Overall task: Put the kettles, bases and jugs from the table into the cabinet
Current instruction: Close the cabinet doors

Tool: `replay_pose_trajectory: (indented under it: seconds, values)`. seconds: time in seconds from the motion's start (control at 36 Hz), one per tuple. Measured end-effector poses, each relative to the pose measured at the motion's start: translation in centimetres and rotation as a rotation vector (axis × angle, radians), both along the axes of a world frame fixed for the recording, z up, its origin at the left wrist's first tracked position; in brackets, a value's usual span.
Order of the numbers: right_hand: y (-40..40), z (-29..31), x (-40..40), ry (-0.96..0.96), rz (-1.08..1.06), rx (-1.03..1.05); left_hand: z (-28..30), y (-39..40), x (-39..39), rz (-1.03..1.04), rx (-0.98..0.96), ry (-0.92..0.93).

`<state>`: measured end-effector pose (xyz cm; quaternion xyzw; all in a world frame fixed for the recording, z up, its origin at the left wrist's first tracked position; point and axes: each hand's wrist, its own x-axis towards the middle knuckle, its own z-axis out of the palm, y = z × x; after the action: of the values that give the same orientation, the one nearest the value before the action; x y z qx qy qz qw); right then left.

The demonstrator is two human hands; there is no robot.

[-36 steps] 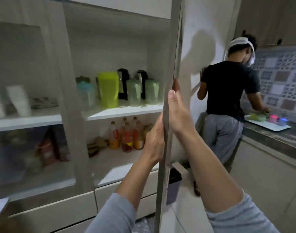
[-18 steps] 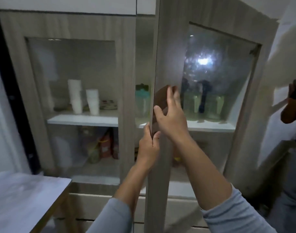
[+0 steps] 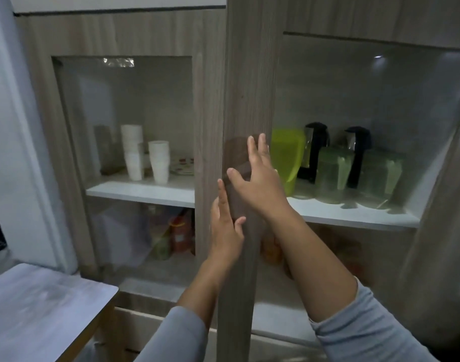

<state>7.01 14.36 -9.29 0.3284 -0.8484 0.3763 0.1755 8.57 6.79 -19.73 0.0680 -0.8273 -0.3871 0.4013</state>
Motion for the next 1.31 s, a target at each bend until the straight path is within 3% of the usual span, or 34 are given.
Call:
replay_pose_trajectory:
  seconds: [0.39,0.61,1.03,1.19,1.31]
  values:
    - [-7.0,-0.5,-7.7,-0.012,-0.135,-0.133,-0.6,-7.3,-9.5,0.072,-0.263,-0.115]
    - [-9.7,-0.4,-11.3,-0.02,-0.239,-0.13,-1.6,-9.8,-15.1,0.185,-0.385,-0.046]
    - [-11.1,-0.9,-14.3,0.032,-0.34,-0.065,-2.8,-10.6,-18.5,0.224,-0.433,-0.037]
    - [-9.8,-0.8,-13.9,0.014,-0.301,0.009,-2.1,-9.9,-17.1,0.169,-0.395,-0.152]
    - [-8.6,-2.4,-13.2,-0.109,-0.218,0.014,-0.9,-9.0,-14.8,0.092,-0.321,-0.275]
